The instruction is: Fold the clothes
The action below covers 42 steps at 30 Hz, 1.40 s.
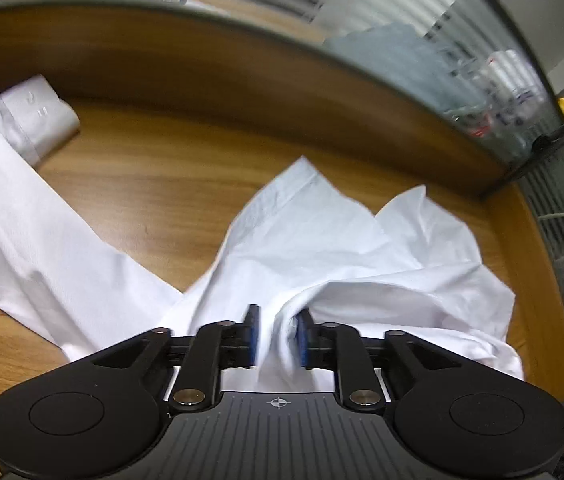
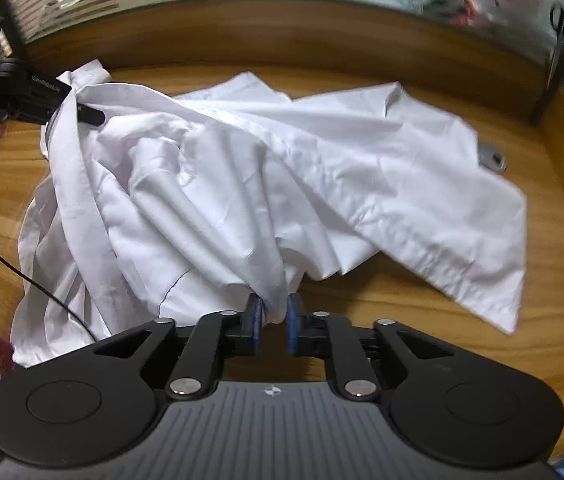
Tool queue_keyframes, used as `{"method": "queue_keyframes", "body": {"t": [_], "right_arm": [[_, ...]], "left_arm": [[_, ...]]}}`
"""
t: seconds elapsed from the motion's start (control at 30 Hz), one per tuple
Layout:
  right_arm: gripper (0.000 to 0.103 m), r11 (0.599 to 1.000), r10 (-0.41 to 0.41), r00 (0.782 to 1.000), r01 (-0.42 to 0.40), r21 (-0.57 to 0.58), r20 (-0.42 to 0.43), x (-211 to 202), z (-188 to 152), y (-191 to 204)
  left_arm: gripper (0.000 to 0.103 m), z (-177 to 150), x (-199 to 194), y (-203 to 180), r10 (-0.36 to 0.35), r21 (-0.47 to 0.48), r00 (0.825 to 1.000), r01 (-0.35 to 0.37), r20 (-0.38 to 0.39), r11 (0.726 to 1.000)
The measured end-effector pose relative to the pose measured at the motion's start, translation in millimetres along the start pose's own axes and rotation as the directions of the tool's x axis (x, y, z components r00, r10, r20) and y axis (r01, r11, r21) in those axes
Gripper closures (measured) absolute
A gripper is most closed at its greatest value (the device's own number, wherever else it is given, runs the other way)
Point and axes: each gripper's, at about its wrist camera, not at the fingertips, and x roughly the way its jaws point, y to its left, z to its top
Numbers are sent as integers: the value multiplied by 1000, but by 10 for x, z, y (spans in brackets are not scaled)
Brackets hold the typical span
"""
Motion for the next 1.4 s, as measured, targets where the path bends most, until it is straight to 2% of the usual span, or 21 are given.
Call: {"method": "queue_keyframes", "body": {"t": [0.2,0.4,0.47,0.53,0.67,0.73,0.77,0.8,0.83,0.9,0.93,1.03,1.07,1.13,1.23,1.37,1.4], "right_arm": [[86,999,19,996,-16,-40,83,-298,288,53],[86,989,111,985,-97,-109,132,-232,675,301],[93,984,130,982,-110,-140,138,-142,774,410],[98,980,132,983,-109,-165,131,-37,865,527],[98,977,128,989,-111,-183,79,225,976,628],[98,978,109,993,-99,-185,45,355,981,637],[98,978,108,994,-102,-185,23,415,971,633],[98,977,109,994,-107,-182,2,466,956,630],[98,977,111,994,-112,-182,-16,500,921,634],[98,974,109,993,-117,-192,-53,555,820,660],[98,973,104,992,-116,-199,-71,589,759,673],[98,970,75,989,-102,-219,-127,712,533,708],[100,971,66,989,-95,-219,-136,738,455,706],[100,973,46,987,-79,-218,-152,781,319,704],[100,981,51,985,-81,-179,-164,725,321,658],[100,990,77,993,-87,-108,-88,487,414,598],[100,992,84,995,-89,-88,-60,436,454,586]], "left_arm": [[52,63,-235,-234,-56,165,997,46,59,985],[50,62,-28,-603,-128,331,991,129,-24,935],[50,46,110,-717,-146,364,987,161,-70,917],[50,22,218,-818,-153,395,983,182,-104,900],[50,-56,405,-1014,-141,490,977,201,-157,848],[52,-100,476,-1089,-132,532,977,201,-165,823],[64,-122,506,-1120,-127,552,979,196,-162,811],[82,-133,524,-1149,-120,568,981,187,-154,801],[86,-143,540,-1176,-114,584,983,178,-145,792],[94,-133,525,-1225,-113,592,989,150,-98,792],[95,-113,514,-1241,-118,586,990,140,-76,798],[96,-18,531,-1272,-132,533,990,134,-41,835],[96,2,559,-1282,-142,517,988,150,-56,843],[96,-6,601,-1317,-156,516,985,173,-77,839],[95,-48,602,-1364,-168,533,982,188,-87,825],[87,9,517,-1277,-211,476,970,242,-118,845],[81,9,482,-1251,-217,465,969,246,-116,850]]}}
